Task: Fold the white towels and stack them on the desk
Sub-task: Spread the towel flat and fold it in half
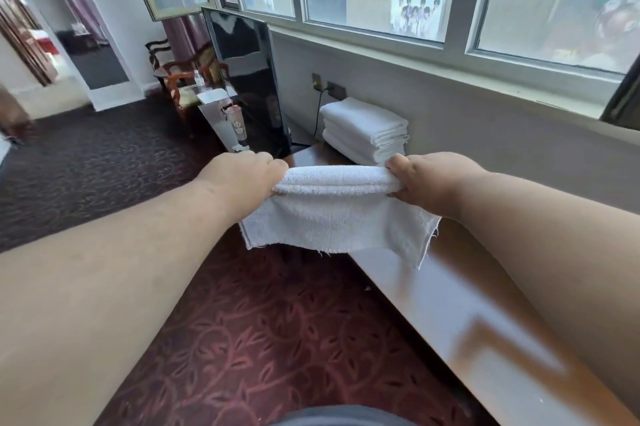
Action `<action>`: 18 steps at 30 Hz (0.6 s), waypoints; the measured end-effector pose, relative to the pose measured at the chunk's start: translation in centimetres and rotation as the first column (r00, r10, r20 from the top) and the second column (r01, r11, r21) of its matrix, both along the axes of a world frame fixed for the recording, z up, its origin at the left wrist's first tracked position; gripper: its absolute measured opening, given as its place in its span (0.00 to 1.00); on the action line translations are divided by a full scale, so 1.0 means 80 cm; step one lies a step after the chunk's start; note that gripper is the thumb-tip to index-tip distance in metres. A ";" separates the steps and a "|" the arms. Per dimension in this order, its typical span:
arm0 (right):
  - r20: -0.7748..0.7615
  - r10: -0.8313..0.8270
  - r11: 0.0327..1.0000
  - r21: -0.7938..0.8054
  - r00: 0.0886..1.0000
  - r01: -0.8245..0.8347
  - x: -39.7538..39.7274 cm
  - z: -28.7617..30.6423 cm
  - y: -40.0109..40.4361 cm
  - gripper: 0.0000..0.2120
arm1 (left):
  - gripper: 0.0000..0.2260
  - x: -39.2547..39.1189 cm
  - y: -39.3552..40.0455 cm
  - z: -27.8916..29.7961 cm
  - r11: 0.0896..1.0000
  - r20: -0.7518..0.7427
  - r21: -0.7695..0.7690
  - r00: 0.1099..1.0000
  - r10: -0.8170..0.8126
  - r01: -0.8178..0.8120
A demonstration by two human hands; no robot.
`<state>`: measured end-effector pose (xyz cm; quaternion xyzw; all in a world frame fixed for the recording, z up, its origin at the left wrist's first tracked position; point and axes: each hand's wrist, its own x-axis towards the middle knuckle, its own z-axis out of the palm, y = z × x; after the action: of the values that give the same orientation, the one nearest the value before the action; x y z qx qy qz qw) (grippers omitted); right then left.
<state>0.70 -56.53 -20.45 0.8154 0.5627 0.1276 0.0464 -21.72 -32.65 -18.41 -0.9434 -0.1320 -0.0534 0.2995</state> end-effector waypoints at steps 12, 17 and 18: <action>-0.037 -0.062 0.998 0.019 0.997 0.063 0.163 0.015 0.132 0.19 | 0.16 0.175 0.140 0.020 1.000 -0.005 0.000 1.000 -0.013 0.013; -0.041 -0.077 0.997 0.008 0.996 0.078 0.219 0.042 0.180 0.20 | 0.17 0.239 0.187 0.038 0.999 -0.007 -0.030 1.000 0.020 -0.020; -0.048 -0.089 0.996 0.002 0.995 0.090 0.228 0.047 0.187 0.20 | 0.17 0.250 0.196 0.040 0.999 -0.007 -0.030 1.000 0.019 -0.020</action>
<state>18.95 -41.59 -16.72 0.8427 0.5264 0.1071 0.0372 -1.72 -17.01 -15.17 -0.9466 -0.1410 -0.0455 0.2863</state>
